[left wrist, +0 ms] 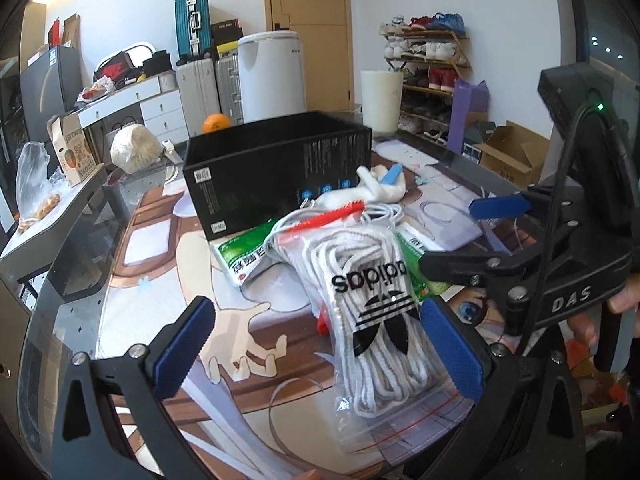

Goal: Organize soft objects
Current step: 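Grasp the adidas lace bag with the left gripper while the right grasps the green sachet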

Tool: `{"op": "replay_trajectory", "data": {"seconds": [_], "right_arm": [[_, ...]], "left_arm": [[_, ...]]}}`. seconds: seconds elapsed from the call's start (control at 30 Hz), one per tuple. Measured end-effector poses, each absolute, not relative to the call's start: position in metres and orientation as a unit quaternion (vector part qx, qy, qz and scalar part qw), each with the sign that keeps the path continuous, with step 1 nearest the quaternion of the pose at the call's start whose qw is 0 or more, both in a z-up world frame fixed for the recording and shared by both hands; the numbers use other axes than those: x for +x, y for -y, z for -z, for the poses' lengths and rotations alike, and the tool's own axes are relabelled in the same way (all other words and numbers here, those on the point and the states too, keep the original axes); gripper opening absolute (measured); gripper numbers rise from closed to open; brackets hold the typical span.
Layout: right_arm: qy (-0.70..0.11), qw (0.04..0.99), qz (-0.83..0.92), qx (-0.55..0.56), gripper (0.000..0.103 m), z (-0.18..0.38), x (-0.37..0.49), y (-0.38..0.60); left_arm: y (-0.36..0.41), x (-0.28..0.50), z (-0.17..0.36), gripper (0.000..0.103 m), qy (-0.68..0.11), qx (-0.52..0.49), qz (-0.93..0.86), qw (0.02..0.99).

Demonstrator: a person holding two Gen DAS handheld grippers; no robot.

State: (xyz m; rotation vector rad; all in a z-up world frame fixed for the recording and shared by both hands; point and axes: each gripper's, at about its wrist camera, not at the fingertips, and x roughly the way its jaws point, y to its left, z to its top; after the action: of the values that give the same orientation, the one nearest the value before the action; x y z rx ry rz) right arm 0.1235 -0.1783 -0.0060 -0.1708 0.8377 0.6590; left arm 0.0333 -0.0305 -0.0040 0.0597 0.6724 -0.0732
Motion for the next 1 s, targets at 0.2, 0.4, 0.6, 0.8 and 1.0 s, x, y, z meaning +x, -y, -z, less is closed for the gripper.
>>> {"op": "replay_trajectory", "data": {"seconds": [0.2,0.4,0.6,0.8,1.0], "right_arm": [[-0.407,0.852,-0.318,-0.089,0.102,0.011,0.123,0.173],[-0.412,0.848,-0.319,-0.101,0.102,0.017,0.120,0.163],[-0.419,0.849,-0.301,-0.115,0.102,0.021,0.119,0.159],[-0.426,0.850,-0.291,-0.105,0.102,0.020,0.123,0.176],[-0.430,0.848,-0.303,-0.059,0.102,0.014,0.130,0.186]], "left_arm": [[0.015,0.029,0.007,0.103,-0.333,0.006,0.032,0.942],[0.003,0.026,0.009,0.103,-0.332,-0.011,0.023,0.943],[0.001,0.025,0.009,0.103,-0.329,-0.012,0.018,0.944],[-0.009,0.021,0.009,0.103,-0.326,-0.020,0.003,0.945],[-0.023,0.021,0.008,0.103,-0.324,-0.033,-0.024,0.945]]}}
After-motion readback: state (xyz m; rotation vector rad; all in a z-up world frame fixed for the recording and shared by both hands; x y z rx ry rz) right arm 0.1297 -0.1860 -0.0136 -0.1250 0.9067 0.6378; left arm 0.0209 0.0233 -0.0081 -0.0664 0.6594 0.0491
